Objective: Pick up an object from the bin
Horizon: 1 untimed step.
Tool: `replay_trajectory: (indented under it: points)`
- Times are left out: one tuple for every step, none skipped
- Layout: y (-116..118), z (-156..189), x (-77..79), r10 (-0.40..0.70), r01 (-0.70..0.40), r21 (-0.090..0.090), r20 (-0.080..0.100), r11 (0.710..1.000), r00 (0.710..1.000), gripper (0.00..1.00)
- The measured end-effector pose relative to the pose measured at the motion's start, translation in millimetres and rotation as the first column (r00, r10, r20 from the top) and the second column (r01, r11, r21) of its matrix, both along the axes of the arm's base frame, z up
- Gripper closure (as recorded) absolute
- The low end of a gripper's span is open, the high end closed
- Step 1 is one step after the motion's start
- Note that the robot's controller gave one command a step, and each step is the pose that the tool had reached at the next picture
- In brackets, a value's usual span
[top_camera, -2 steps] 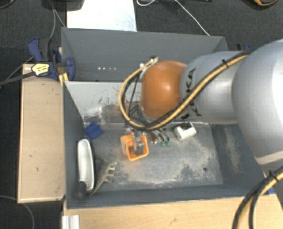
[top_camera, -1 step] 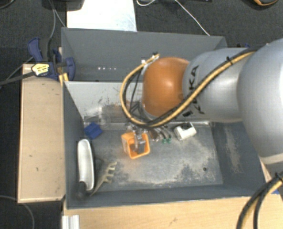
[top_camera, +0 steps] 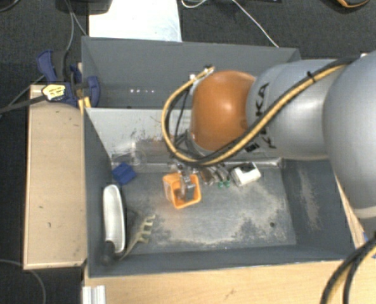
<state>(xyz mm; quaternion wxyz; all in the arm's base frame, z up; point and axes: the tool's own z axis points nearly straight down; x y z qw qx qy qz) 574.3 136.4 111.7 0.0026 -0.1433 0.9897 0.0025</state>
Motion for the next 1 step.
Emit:
replay_trajectory:
  points:
    - [0.0,21.9,-0.1,-0.001,0.001,0.000,0.000,1.000,1.000,1.00]
